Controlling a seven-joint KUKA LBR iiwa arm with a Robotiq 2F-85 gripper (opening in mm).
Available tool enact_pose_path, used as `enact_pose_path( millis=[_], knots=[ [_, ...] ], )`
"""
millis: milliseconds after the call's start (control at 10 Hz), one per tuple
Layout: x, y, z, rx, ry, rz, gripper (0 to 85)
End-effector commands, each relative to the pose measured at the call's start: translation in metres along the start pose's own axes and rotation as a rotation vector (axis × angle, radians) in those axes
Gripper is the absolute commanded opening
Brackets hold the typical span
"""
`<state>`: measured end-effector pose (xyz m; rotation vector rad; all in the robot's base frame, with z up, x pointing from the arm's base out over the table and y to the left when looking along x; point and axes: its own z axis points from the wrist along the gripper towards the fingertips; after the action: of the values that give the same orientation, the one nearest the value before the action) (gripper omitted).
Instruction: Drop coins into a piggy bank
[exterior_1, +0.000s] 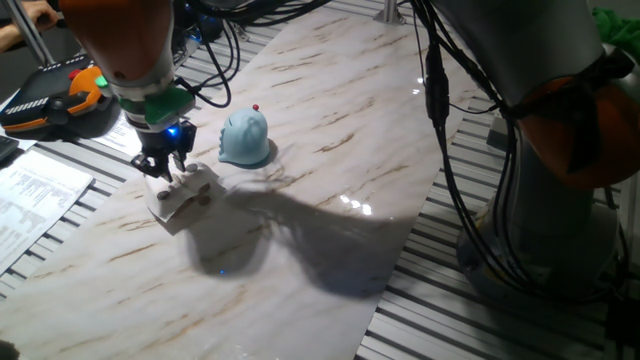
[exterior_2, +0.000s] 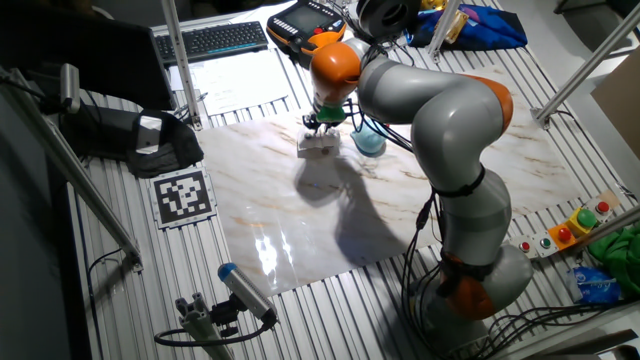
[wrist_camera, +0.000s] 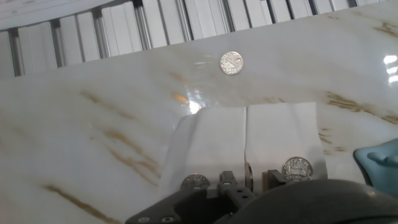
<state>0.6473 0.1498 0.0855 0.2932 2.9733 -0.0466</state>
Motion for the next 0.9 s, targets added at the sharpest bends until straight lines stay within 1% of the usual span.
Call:
enact_pose_path(
  millis=[0, 800],
  knots=[
    [0.0005, -0.0004, 0.0019, -0.001, 0.000, 0.000, 34.0],
    [0.0008, -0.0006, 0.0024, 0.002, 0.006, -0.017, 34.0]
  ],
)
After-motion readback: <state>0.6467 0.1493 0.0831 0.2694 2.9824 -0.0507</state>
